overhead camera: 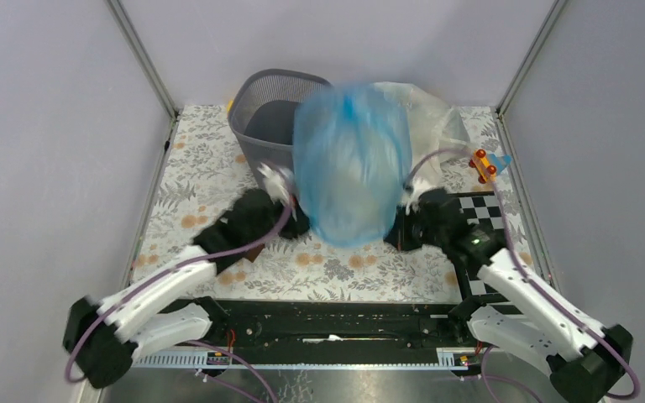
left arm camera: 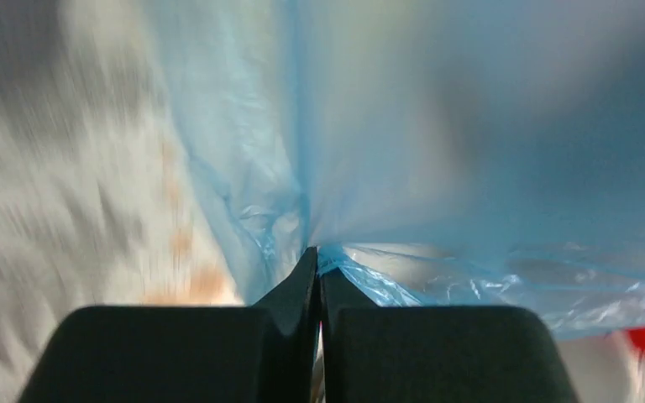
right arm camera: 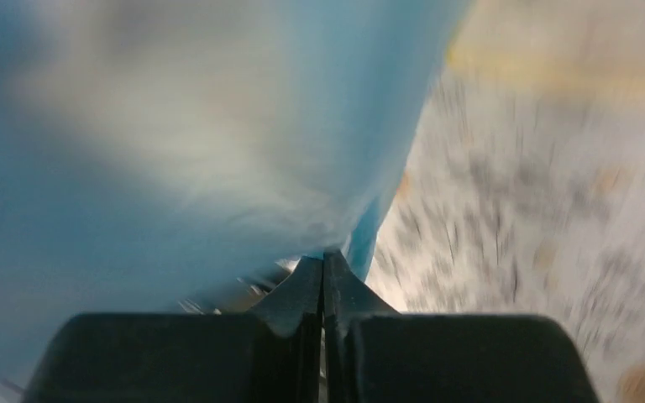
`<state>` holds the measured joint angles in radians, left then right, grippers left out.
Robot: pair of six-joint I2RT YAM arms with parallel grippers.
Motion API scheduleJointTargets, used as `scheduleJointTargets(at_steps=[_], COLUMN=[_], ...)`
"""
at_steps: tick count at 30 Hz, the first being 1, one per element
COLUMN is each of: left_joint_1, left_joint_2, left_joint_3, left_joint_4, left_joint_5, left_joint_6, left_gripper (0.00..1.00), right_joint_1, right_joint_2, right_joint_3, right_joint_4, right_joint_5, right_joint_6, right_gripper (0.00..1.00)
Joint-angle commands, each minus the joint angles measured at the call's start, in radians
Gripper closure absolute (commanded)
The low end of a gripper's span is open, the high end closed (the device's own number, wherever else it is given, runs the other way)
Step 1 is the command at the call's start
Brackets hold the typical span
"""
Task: Put the trash bags into the trash bin
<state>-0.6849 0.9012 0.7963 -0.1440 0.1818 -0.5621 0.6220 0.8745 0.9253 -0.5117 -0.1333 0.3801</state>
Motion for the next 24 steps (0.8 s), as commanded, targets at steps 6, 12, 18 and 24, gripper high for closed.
scheduleJointTargets(at_steps=[6,12,18,24], left_joint_1=[-0.277,-0.277,-0.276,-0.218], left_joint_2=[0.070,0.080,0.103,0.174], left_joint_3=[0.084,0.421,0.674,0.733], left_joint_4=[-0.222,-0.466,-0.575,-0.677], left_joint_5=[-0.030,0.007,0.012,-0.048], left_joint_6=[-0.037,0.006,0.007,0.024], left_gripper=[1.00,0.99,0.96,0.95], right_joint_1=[0.007,0.007,0.007,0.006], right_joint_2=[-0.152,-0.077,0.008,0.097], right_joint_3=[-0.020,0.329,0.514,0.501], right_joint_4=[-0.013,-0.132,-0.152,-0.160], right_joint_5=[-0.133,-0.134,-0.077,-0.018], right_joint_6=[0.074,-0.001,0.007,0.009], right_gripper=[1.00,1.00,1.00,1.00])
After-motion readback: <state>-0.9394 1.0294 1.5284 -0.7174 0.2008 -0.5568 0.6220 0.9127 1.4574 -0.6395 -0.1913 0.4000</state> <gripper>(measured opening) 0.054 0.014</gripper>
